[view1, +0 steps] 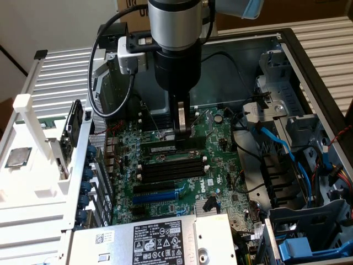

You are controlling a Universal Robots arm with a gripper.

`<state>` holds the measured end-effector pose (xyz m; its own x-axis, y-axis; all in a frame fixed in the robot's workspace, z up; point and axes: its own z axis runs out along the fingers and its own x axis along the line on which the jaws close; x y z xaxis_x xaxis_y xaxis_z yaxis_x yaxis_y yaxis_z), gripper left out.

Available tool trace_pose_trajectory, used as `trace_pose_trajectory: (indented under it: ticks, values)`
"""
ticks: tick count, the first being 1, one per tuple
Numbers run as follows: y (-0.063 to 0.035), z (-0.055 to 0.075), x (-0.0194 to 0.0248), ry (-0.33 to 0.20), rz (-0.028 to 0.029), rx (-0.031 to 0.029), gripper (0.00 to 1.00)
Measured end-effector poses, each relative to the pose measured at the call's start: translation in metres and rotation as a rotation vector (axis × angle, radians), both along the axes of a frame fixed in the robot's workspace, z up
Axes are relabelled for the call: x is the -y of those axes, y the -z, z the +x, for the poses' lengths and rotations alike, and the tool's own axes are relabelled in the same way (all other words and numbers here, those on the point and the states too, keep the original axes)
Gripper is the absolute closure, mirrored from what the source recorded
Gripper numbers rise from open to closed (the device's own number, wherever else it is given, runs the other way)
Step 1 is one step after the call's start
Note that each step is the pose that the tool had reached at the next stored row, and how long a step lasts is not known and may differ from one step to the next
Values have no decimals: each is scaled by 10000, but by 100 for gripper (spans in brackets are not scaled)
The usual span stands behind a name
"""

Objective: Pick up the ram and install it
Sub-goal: 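Insert the ram into the slot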

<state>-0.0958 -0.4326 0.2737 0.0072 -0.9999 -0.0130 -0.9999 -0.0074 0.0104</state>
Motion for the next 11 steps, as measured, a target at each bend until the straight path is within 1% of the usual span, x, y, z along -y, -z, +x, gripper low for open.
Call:
trace_pose_trajectory:
  ticks: [5, 7, 11]
  values:
    - [7, 2, 12, -231, -5, -1, 87]
    - [8, 2, 12, -243, -23, -1, 87]
    - [20, 3, 11, -243, -30, 0, 87]
